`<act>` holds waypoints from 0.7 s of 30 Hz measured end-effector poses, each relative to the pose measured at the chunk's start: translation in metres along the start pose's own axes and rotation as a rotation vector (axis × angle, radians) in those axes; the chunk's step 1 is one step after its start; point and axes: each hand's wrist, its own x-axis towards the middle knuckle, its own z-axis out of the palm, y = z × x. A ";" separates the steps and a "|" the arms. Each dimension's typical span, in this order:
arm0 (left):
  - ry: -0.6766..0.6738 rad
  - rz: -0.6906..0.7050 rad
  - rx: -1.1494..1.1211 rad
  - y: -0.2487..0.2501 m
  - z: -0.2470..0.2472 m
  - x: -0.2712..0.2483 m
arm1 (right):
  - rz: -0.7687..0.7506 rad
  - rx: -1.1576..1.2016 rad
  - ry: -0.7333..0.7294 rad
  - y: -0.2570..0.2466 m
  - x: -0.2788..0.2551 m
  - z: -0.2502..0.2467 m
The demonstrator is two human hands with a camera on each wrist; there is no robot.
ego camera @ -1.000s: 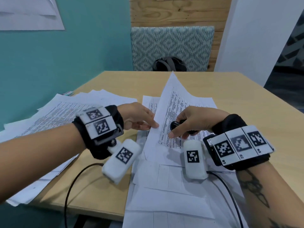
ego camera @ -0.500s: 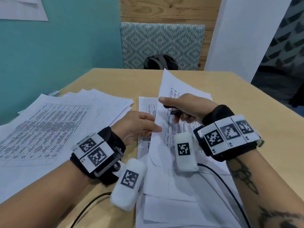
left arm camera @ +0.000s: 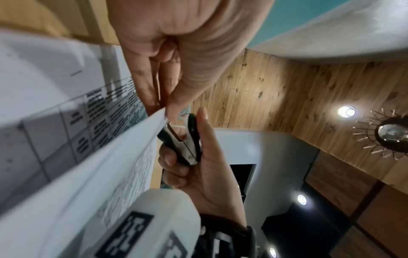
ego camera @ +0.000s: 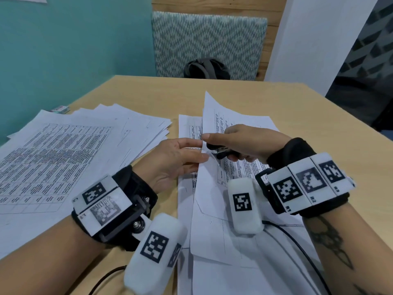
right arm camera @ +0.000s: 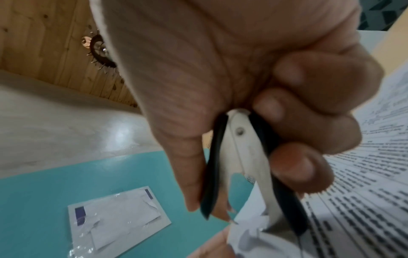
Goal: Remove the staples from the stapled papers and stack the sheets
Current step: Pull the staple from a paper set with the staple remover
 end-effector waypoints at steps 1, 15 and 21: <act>-0.005 -0.002 -0.019 0.000 0.000 0.000 | -0.001 -0.007 0.010 0.000 -0.001 0.000; -0.022 -0.036 -0.106 -0.003 0.000 0.001 | -0.016 0.040 0.049 0.001 -0.003 -0.001; -0.046 -0.054 -0.129 -0.002 0.001 0.000 | -0.023 0.047 0.035 0.001 -0.005 -0.003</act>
